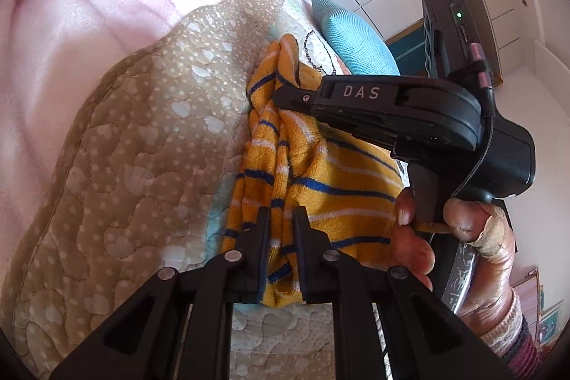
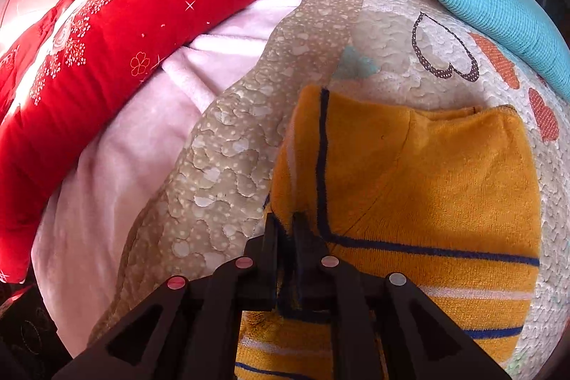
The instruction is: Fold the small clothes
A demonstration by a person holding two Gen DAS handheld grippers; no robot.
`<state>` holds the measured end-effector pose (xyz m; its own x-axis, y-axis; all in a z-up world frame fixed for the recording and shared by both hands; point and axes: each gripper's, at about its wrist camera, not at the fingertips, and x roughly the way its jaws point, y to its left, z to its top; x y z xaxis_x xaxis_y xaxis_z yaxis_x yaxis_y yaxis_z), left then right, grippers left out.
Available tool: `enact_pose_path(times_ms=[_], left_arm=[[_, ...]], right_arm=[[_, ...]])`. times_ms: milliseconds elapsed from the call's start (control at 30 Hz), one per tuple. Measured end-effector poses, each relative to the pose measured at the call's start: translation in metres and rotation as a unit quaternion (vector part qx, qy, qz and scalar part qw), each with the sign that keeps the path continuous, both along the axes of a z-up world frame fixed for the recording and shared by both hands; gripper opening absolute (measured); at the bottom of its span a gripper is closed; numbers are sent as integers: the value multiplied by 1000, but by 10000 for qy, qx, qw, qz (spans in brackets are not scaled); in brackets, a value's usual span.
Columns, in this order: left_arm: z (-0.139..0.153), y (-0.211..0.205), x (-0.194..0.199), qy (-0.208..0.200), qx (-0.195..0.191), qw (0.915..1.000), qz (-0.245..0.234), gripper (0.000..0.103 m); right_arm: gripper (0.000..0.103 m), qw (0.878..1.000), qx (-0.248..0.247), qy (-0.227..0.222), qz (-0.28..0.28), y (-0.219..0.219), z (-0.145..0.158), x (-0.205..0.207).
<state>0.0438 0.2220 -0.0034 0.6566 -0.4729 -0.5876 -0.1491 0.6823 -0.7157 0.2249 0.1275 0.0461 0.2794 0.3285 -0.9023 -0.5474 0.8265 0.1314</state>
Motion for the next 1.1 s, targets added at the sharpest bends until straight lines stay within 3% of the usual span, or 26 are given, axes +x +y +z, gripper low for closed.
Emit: enact_pose_path(times_ms=[100, 200, 267, 333, 400, 467, 533, 633, 700, 800, 867, 900, 967, 1100], left_arm=[[-4, -1, -2, 50, -23, 10000, -39, 17], [-2, 3, -4, -91, -161, 9998, -77, 23], [3, 7, -9, -263, -105, 9996, -11, 28], [11, 12, -14, -414, -18, 9990, 176, 46], [15, 17, -18, -574, -73, 9975, 410, 81], [16, 19, -17, -707, -194, 9960, 504, 88], [14, 16, -3, -648, -168, 9972, 341, 89], [2, 2, 21, -382, -81, 9992, -15, 89], [-4, -6, 30, -257, 12, 9996, -107, 89], [-4, -15, 38, -200, 220, 9991, -286, 89], [-6, -18, 40, -217, 182, 9988, -388, 86], [-6, -20, 40, -222, 128, 9988, -418, 71], [-9, -26, 42, -162, 31, 9984, -539, 51], [-1, -47, 43, -336, -18, 9966, -756, 51]], right_arm=[[21, 9997, 213, 58, 129, -6, 15, -2], [27, 9931, 1162, 51, 131, -38, 52, -7], [54, 9886, 1500, -140, -38, -70, 75, -10], [67, 9857, 1614, -329, -359, -109, 86, -8], [69, 9844, 1534, -329, -798, -150, 79, -3], [69, 9834, 1341, -207, -1205, -186, 59, 2], [69, 9761, 1474, 16, -1598, -218, 36, 6], [69, 9515, 2399, 665, -1809, -249, 1, 9], [69, 9325, 2946, 1019, -1824, -252, -19, 10], [69, 9160, 3359, 1434, -1662, -231, -45, 10], [57, 9118, 3429, 1466, -1719, -216, -53, 9], [52, 9096, 3450, 1484, -1777, -212, -53, 10], [40, 9108, 3462, 1407, -1753, -209, -41, 11], [38, 9337, 3219, 787, -1354, -211, 8, -2]])
